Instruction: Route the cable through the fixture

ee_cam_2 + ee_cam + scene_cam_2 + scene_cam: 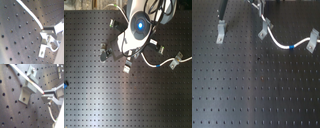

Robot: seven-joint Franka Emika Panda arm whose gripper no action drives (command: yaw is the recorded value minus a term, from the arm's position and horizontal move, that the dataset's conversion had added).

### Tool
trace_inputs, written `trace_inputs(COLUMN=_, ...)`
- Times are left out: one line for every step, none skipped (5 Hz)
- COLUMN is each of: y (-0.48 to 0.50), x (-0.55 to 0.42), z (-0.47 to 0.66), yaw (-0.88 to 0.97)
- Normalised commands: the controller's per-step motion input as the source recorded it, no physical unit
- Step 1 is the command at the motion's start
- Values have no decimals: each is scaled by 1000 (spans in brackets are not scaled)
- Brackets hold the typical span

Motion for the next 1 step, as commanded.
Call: trace_inputs(y=-4, x=-14, z=210, yaw=46)
